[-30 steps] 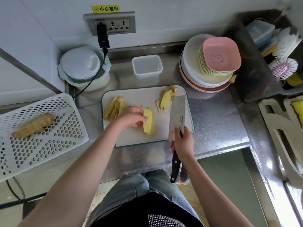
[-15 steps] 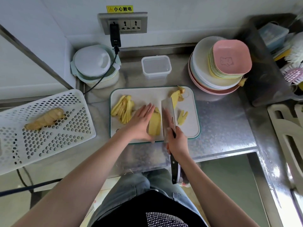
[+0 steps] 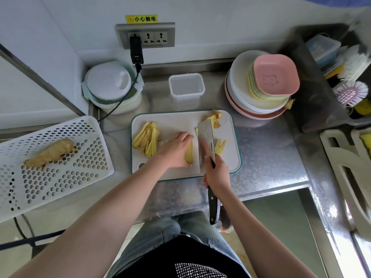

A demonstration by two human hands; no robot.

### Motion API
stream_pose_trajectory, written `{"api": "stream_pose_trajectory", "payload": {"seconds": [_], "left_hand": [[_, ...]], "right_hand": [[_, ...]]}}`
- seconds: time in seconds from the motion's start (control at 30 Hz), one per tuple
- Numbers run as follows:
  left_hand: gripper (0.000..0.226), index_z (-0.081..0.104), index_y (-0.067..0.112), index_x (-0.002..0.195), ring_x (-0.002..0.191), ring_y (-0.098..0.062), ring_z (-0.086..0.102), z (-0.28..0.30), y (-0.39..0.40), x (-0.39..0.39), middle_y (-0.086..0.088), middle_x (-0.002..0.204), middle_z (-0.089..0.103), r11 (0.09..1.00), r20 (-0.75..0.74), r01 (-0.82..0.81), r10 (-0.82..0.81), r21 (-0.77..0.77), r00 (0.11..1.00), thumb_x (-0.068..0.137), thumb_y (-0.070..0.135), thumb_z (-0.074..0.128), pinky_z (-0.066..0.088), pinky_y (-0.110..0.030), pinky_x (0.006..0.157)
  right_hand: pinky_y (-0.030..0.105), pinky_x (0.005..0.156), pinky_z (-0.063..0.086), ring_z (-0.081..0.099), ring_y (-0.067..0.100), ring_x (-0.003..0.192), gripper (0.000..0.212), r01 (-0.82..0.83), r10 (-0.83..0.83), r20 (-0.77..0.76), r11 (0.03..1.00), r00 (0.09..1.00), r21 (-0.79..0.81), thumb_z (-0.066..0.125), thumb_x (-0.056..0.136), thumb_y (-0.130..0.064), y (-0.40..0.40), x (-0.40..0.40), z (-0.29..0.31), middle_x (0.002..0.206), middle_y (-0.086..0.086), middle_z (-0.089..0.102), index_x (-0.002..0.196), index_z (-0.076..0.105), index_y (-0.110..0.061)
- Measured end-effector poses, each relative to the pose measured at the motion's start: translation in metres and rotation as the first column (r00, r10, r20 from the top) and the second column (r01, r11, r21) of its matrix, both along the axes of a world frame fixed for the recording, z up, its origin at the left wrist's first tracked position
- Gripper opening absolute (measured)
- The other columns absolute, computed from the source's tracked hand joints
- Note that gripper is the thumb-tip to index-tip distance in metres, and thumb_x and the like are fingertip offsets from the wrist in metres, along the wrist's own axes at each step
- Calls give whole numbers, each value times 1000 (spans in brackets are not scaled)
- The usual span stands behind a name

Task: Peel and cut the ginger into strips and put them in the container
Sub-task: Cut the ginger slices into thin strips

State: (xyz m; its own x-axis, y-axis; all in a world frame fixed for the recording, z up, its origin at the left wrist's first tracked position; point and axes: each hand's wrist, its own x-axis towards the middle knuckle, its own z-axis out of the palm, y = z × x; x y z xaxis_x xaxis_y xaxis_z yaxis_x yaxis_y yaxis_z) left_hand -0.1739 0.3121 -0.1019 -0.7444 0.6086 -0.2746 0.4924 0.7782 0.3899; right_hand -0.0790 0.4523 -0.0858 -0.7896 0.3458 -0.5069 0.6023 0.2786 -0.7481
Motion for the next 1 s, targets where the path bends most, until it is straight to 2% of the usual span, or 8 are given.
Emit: {"api": "stream_pose_trajectory", "payload": {"seconds": [0.2,0.3,0.43,0.53,0.73,0.83,0.93,1.0], "left_hand": [[127,-7,21,151,146,-24,3,3,-6,-1,-6,158,-5,995,69,4,2,-95,998,64,49,80,33,-41,109],[124,-2,17,151,144,-30,9,5,-7,-2,-14,156,8,992,81,-47,57,-121,995,63,52,79,29,-44,112],[111,16,10,147,134,-30,24,7,-2,-9,-9,146,29,995,29,-11,13,-97,999,64,48,80,29,-39,111],[110,16,9,148,134,-30,24,9,4,-8,-9,147,27,997,35,10,-8,-80,999,65,42,81,29,-38,111],[127,-6,20,151,143,-34,9,10,-1,-1,-11,157,-1,996,137,-25,37,-82,990,63,35,85,30,-46,111],[123,-5,14,151,141,-34,17,9,-7,0,-14,155,13,995,104,-48,57,-88,993,67,32,83,24,-41,112],[117,0,9,151,135,-34,28,9,-11,2,-15,149,28,993,97,-110,114,-49,989,70,32,81,27,-39,110],[112,4,8,151,136,-33,29,7,-11,6,-16,148,28,982,163,-189,186,2,969,71,25,81,30,-38,110]], "right_hand": [[27,36,40,45,20,35,21,21,-21,8,999,1000,-27,41,101,-30,0,-5,6,60,10,51,89,48,-14],[26,35,39,46,20,35,20,9,-9,9,1000,1000,-15,41,101,-30,2,-7,10,60,9,52,94,50,-14],[25,33,38,45,19,33,19,4,-4,-6,1000,1000,25,41,101,-28,6,-8,15,58,8,53,95,50,-13],[24,33,37,44,18,33,18,6,-6,-7,1000,1000,24,40,101,-27,7,-4,16,57,6,51,100,51,-13],[25,35,39,47,18,35,21,-26,24,33,998,999,61,40,101,-27,5,1,14,66,11,54,105,51,-10],[29,37,43,50,23,44,22,-67,60,58,989,997,129,38,101,-26,2,1,11,73,12,56,99,51,-9],[44,51,54,53,28,56,24,-146,129,88,965,988,218,36,101,-29,-5,3,9,74,11,56,91,46,-9],[41,54,50,53,28,60,23,-170,148,98,947,984,274,35,102,-30,-11,6,8,73,9,55,91,43,-11]]}}
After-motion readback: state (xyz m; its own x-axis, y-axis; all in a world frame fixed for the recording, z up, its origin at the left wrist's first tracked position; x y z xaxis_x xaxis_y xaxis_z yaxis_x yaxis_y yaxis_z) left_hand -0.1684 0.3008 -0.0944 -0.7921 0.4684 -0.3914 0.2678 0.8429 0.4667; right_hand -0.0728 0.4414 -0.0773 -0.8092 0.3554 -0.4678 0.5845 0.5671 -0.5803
